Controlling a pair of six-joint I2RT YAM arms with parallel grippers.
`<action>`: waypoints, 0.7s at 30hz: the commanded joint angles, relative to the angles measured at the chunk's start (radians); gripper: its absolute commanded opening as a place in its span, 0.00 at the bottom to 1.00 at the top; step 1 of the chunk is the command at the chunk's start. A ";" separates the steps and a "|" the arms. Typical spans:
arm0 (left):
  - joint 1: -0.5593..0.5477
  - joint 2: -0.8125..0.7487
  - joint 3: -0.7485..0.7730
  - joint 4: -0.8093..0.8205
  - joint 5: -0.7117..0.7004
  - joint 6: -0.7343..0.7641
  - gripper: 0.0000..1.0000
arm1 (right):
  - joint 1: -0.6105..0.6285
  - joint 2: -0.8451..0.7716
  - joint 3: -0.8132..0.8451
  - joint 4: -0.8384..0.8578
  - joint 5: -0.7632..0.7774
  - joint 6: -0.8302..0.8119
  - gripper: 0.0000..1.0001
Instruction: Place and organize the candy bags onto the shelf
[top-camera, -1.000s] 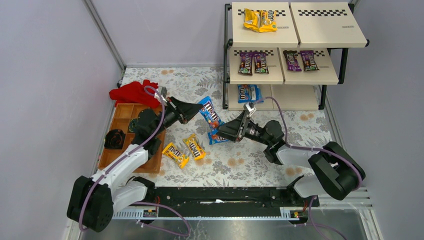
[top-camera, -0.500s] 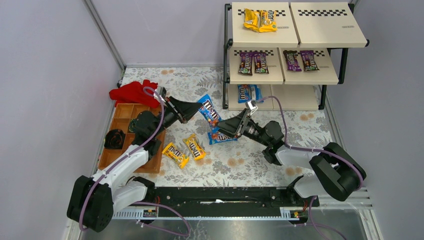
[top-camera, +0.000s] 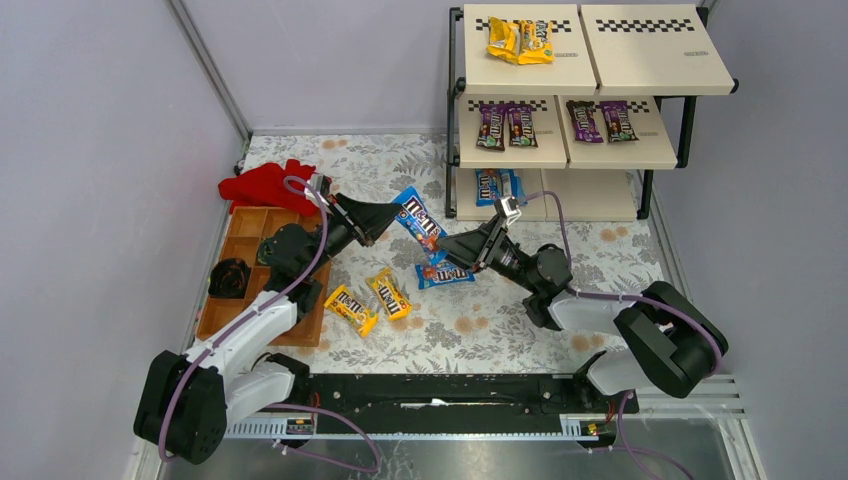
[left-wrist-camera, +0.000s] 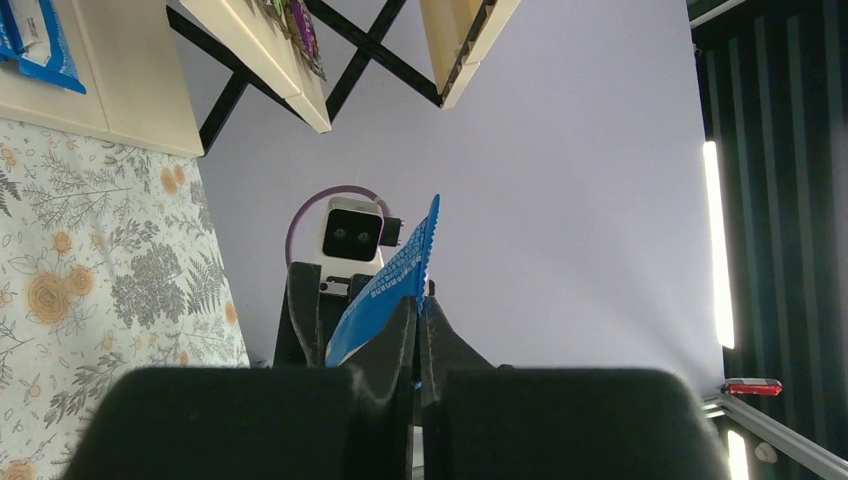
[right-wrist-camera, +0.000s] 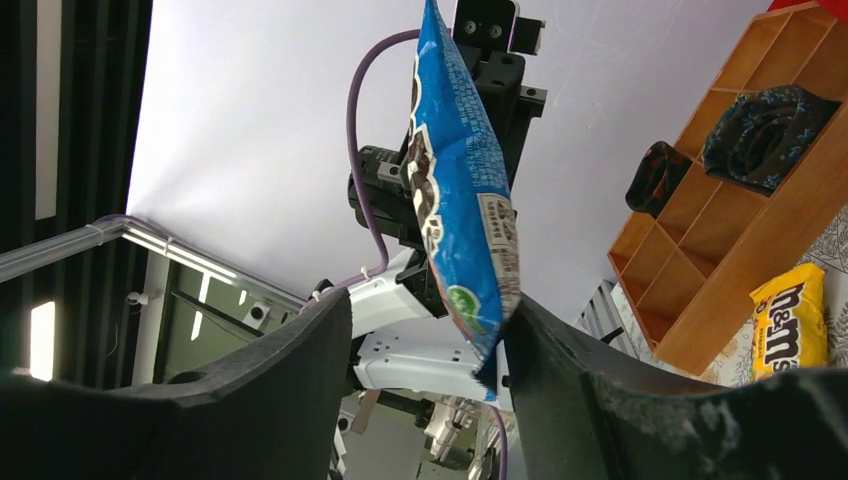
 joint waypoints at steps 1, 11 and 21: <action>0.005 -0.008 -0.006 0.069 -0.027 -0.008 0.00 | 0.018 -0.030 0.000 0.119 0.046 -0.008 0.60; 0.006 -0.010 -0.009 0.052 -0.034 0.011 0.00 | 0.031 -0.055 -0.017 0.107 0.077 -0.029 0.36; 0.005 -0.160 0.057 -0.393 -0.127 0.287 0.68 | -0.005 -0.187 -0.034 -0.216 0.106 -0.130 0.12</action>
